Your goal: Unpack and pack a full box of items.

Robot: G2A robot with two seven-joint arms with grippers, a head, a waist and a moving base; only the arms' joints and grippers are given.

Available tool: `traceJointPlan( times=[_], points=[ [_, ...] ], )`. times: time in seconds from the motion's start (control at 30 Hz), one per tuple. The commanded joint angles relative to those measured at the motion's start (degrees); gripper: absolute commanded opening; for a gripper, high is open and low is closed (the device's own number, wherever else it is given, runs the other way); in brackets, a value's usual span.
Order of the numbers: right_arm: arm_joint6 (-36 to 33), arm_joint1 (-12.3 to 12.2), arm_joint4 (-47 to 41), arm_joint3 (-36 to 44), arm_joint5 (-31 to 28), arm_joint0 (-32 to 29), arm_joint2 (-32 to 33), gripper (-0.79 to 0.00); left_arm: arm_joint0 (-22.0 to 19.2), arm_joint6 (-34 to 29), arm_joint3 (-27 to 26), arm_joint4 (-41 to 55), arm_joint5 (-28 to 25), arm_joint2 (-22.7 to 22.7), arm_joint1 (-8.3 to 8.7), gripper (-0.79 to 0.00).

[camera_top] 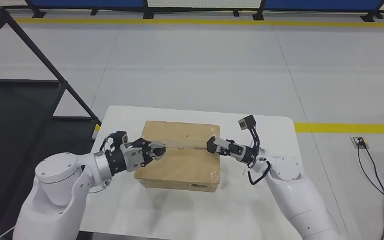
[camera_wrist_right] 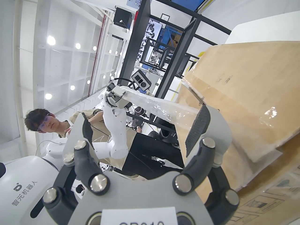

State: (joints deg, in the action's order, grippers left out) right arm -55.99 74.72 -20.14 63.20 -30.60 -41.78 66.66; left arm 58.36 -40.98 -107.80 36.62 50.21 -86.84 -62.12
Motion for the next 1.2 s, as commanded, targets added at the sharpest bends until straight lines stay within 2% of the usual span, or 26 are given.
traceJointPlan(
  times=[0.0,0.5,1.17],
  points=[
    [0.8,0.1,1.0,-0.1,1.4,0.5,-0.6,0.000,-0.1,0.6,0.3,1.4,1.1,-0.2,0.05,-0.785],
    [2.0,0.7,1.8,-2.0,3.7,2.7,-3.1,0.000,-1.5,5.5,2.6,8.4,7.7,-0.9,0.76,-0.785],
    [4.4,1.3,5.8,-2.6,8.4,4.6,-6.3,0.000,-2.4,4.6,6.9,4.8,6.5,1.2,3.15,-0.785]
  ],
)
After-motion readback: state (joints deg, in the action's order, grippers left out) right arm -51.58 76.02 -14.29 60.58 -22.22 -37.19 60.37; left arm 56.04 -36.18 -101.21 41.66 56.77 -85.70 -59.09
